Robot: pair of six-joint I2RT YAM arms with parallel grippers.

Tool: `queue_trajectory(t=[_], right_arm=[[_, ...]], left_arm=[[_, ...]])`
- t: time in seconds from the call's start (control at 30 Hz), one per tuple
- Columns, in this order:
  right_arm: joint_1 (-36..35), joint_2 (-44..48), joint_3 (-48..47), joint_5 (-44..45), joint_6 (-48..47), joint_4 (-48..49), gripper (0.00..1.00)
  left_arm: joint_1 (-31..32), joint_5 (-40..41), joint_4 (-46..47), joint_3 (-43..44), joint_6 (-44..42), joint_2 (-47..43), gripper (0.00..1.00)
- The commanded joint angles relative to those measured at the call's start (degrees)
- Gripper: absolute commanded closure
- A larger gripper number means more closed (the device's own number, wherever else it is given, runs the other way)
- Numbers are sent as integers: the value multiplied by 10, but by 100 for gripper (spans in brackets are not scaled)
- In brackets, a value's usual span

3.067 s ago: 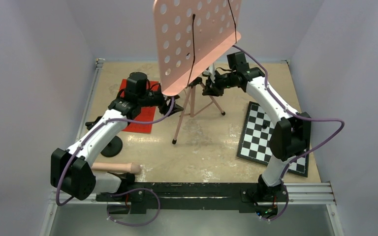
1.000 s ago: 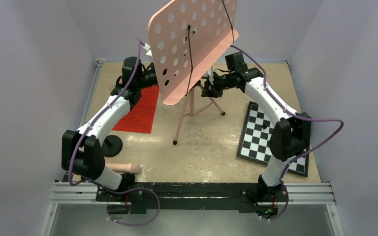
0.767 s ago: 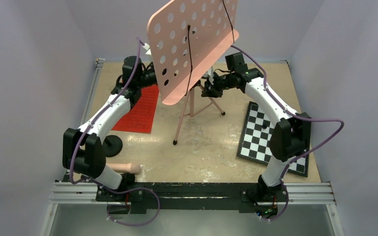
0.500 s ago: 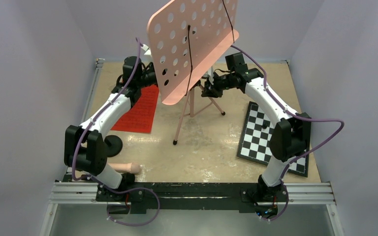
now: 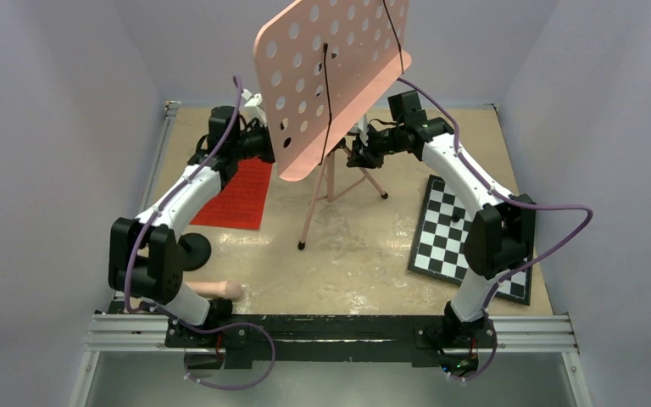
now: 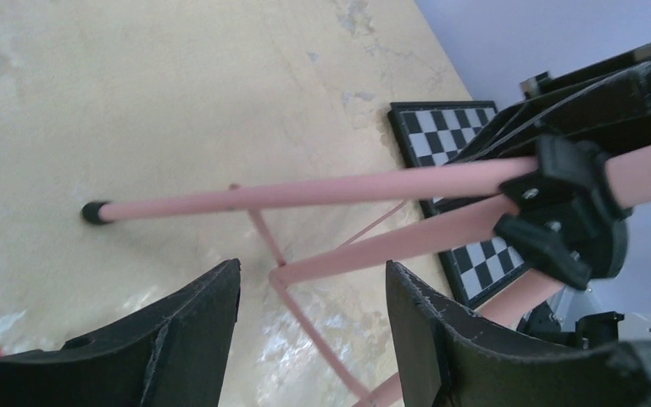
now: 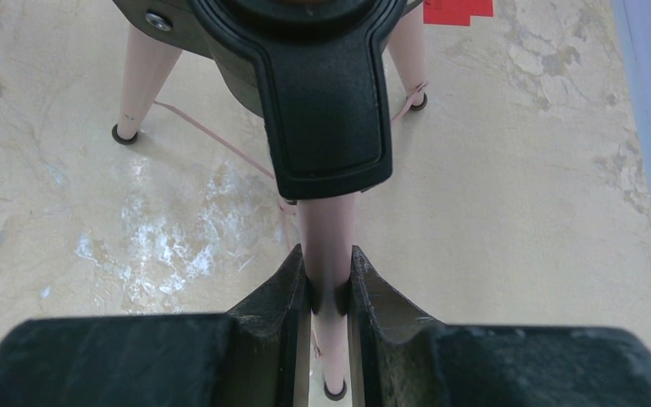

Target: Pack up the instrument practice props

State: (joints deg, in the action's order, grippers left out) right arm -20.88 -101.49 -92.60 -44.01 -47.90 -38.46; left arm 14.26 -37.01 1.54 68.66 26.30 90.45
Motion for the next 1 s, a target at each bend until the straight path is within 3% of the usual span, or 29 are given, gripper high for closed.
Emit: queue_trajectory(t=[0.0,0.1,0.2,0.47,0.67,0.97], right_arm=[[-3,5,11,18,37,-14,100],[-3,3,12,11,52,-10,82],[-2,5,15,9,74,-1,66],[2,-1,14,8,164,-20,55],[4,11,35,14,175,-19,34],[6,17,53,36,210,-30,39]], left_arm=[[-50,-30,-63,-33,-63,-76,30],[-64,-69,-69,-67,-98,-134,27],[-59,-91,-16,-77,-76,-177,24],[15,-95,180,-77,-124,-184,23],[52,-72,294,-74,-132,-143,24],[92,-32,392,-38,-109,-75,27]])
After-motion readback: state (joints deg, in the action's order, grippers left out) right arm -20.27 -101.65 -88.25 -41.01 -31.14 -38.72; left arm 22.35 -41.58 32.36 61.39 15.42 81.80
